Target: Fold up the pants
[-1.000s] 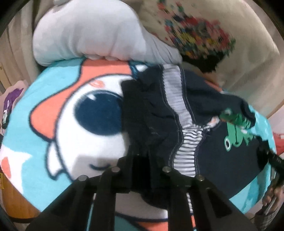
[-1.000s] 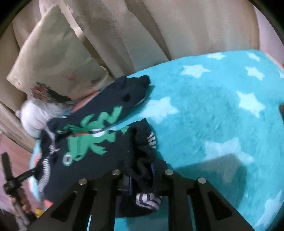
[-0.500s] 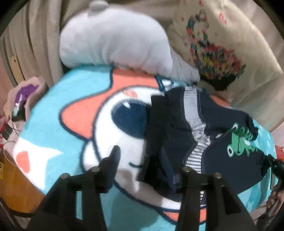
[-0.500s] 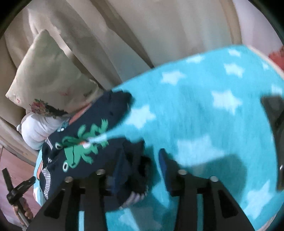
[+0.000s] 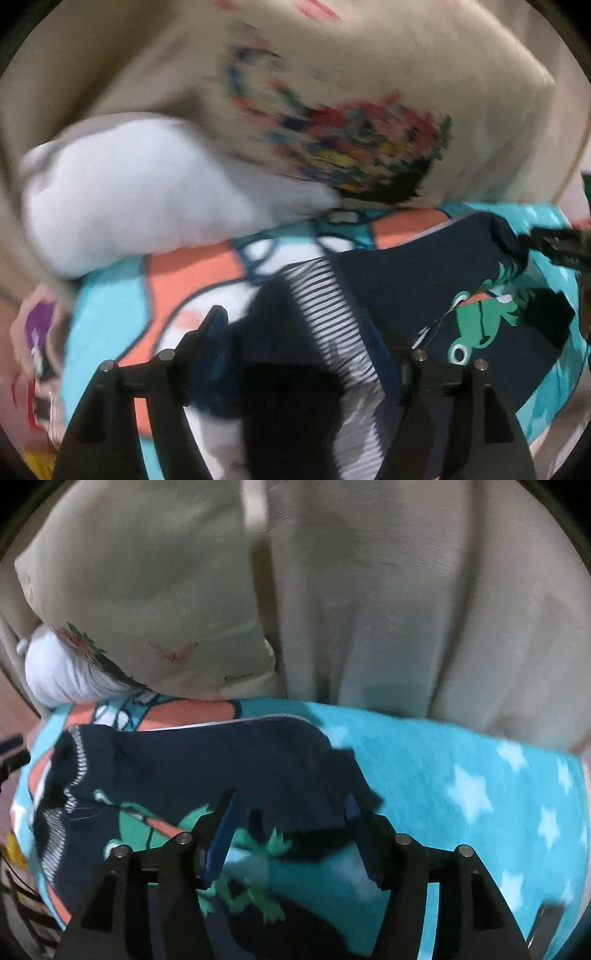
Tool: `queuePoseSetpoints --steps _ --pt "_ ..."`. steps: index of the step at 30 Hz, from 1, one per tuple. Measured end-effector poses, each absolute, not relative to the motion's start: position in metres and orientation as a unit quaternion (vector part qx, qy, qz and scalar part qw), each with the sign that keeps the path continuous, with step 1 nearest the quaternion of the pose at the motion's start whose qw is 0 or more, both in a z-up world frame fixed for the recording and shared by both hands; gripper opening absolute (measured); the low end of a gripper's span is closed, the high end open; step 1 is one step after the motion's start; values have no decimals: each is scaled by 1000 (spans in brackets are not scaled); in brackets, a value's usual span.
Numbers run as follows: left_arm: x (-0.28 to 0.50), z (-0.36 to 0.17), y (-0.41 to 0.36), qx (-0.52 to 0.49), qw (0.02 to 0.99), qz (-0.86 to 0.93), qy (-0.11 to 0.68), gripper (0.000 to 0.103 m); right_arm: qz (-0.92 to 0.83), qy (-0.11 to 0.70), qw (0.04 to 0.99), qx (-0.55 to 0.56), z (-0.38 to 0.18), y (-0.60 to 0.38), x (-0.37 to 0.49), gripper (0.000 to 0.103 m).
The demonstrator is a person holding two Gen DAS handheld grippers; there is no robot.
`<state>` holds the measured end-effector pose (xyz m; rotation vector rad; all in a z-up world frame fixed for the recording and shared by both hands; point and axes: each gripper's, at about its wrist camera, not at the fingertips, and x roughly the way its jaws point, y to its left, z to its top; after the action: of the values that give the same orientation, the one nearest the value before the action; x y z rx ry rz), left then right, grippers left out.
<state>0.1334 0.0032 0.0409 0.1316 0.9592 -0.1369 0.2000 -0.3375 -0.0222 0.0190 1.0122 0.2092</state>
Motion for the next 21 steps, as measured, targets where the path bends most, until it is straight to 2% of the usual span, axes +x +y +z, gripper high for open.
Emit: queuePoseSetpoints --steps 12,15,16,17,18,19,20,21 --pt "234 -23 -25 74 825 -169 534 73 132 543 828 -46 -65 -325 288 65" --pt "238 -40 -33 86 809 -176 554 73 142 534 832 -43 -69 -325 291 71" --pt "236 -42 -36 99 812 -171 550 73 147 534 832 -38 -69 -326 290 70" --pt "233 -42 -39 112 814 -166 545 68 152 533 832 -32 -69 -327 287 67" --pt "231 -40 -41 114 815 -167 543 55 155 531 833 -31 -67 -328 285 51" --pt "228 -36 -42 109 815 -177 541 17 162 530 832 -28 -66 -329 283 22" --pt "224 -33 -45 107 813 -184 542 7 173 532 829 -16 -64 -325 281 10" --pt "221 -30 -47 114 818 -177 536 7 178 534 827 -3 -62 -327 279 7"
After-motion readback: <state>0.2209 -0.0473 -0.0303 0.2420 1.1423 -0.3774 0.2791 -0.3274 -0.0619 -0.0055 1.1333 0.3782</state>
